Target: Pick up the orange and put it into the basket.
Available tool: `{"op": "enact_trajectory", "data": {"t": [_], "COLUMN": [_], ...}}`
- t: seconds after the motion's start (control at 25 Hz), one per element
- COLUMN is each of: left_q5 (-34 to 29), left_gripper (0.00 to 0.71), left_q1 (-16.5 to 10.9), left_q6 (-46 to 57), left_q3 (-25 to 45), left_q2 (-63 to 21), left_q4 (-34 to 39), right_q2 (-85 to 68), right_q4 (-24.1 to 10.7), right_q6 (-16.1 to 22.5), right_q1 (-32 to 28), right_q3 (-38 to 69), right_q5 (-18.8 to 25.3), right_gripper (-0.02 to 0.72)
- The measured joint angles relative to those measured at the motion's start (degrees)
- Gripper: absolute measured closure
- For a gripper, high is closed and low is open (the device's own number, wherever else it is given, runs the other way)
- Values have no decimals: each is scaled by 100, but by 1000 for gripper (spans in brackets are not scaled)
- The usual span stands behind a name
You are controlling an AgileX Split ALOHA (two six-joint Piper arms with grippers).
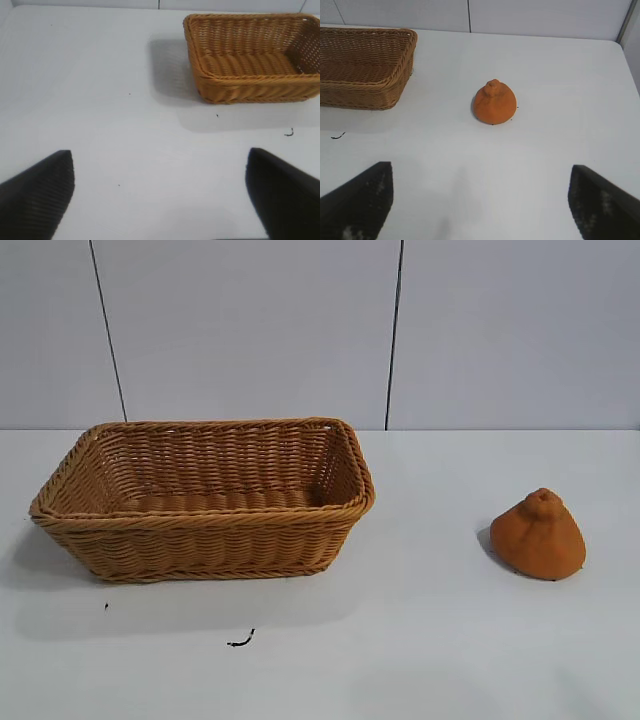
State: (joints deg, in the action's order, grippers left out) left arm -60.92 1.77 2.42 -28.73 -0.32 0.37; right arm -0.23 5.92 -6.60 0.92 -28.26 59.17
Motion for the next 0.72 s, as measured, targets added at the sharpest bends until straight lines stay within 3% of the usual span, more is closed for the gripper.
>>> {"op": "enact_trajectory", "data": {"t": [0.44,0.72], "left_q5": [0,0], "left_gripper": [44,44], "left_q1": [0,0], "left_q6": [0,0], "left_q3": [0,0], "left_q2": [0,0], "left_q4": [0,0], "right_q2": [131,2488], "right_q4": [-13,-96], "right_q6": [25,210], "right_q1": [0,0], "right_q3": [-119,-1003], "right_q5": [-56,-259], "right_gripper": [62,65]}}
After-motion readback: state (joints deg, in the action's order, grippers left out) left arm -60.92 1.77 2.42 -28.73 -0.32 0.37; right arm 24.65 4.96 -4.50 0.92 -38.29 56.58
